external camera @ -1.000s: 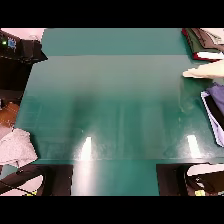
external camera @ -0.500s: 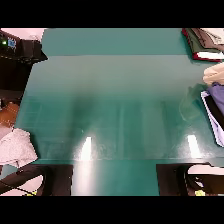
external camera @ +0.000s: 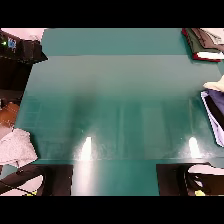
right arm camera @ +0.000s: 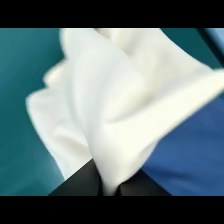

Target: Fold the shirts.

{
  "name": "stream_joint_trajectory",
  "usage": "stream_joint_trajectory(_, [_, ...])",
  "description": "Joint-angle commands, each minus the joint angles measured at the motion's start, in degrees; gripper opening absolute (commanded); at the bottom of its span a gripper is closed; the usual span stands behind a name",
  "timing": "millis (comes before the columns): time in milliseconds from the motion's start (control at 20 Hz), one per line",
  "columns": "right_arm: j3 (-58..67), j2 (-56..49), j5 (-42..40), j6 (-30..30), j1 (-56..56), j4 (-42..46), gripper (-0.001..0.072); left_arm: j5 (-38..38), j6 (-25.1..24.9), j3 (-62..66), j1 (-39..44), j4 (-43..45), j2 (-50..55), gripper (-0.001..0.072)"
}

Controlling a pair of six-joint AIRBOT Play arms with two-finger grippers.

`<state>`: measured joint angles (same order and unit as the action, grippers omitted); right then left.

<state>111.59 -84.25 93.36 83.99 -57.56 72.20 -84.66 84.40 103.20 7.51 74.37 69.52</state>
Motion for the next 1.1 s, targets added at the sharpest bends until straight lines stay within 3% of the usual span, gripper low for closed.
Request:
stream_joint_trajectory(0, [0.00, 0.11, 5.07, 4.72, -2.19, 9.03, 0.0021, -0.04, -0.44, 0.00, -0.04, 0.02, -0.04, 0.0023])
stream_joint_trajectory(50, [0.00, 0.11, 5.25, 4.72, -3.13, 9.03, 0.0186, -0.04, -0.44, -0.02, -0.04, 0.02, -0.04, 0.0023])
stream_joint_trajectory(100, [0.00, 0.11, 5.46, 4.72, -4.07, 8.81, 0.0465, -0.04, -0.46, -0.02, -0.04, 0.02, -0.04, 0.0024])
stream_joint_trajectory(150, [0.00, 0.11, 5.77, 4.79, -4.92, 8.63, 0.0581, -0.04, -0.44, 0.00, -0.04, 0.02, -0.04, 0.0023])
stream_joint_trajectory(250, [0.02, 0.17, 5.75, 6.56, -6.49, 4.50, 0.0575, -0.02, -0.46, 0.00, -0.04, 0.02, -0.04, 0.0024])
stream_joint_trajectory(350, [0.02, 0.17, 5.29, 7.13, -7.13, -4.72, 0.0455, 0.20, -0.44, 0.00, -0.04, 0.02, -0.04, 0.0024])
stream_joint_trajectory(400, [0.02, 0.17, 4.87, 7.13, -6.62, -10.32, 0.0439, 0.50, -0.46, 0.00, -0.04, 0.02, -0.04, 0.0024])
stream_joint_trajectory(600, [0.02, 0.76, 4.92, 7.13, 0.50, -26.32, 0.0439, 0.37, -0.37, 0.00, -0.04, -0.44, -0.04, 0.0024])
stream_joint_trajectory(750, [0.02, 2.78, 3.13, 7.06, 9.86, -28.20, 0.0438, 2.71, -0.37, 0.00, -0.04, -0.44, -0.04, 0.0024])
stream_joint_trajectory(800, [0.02, 3.54, 2.95, 7.02, 13.40, -28.13, 0.0372, 3.48, -0.37, 0.00, -0.04, -0.44, -0.04, 0.0024])
stream_joint_trajectory(900, [0.02, 4.76, 3.23, 6.56, 20.37, -27.82, 0.0107, 4.63, -0.37, 0.00, -0.04, -0.44, -0.04, 0.0024])
stream_joint_trajectory(950, [0.02, 5.35, 3.63, 6.34, 23.69, -26.88, 0.0030, 5.29, -0.37, 0.00, -0.04, -0.44, -0.04, 0.0024])
stream_joint_trajectory(1050, [0.02, 6.47, 3.85, 6.34, 30.71, -23.93, 0.0014, 6.23, -0.37, 0.00, -0.04, -0.44, -0.04, 0.0024])
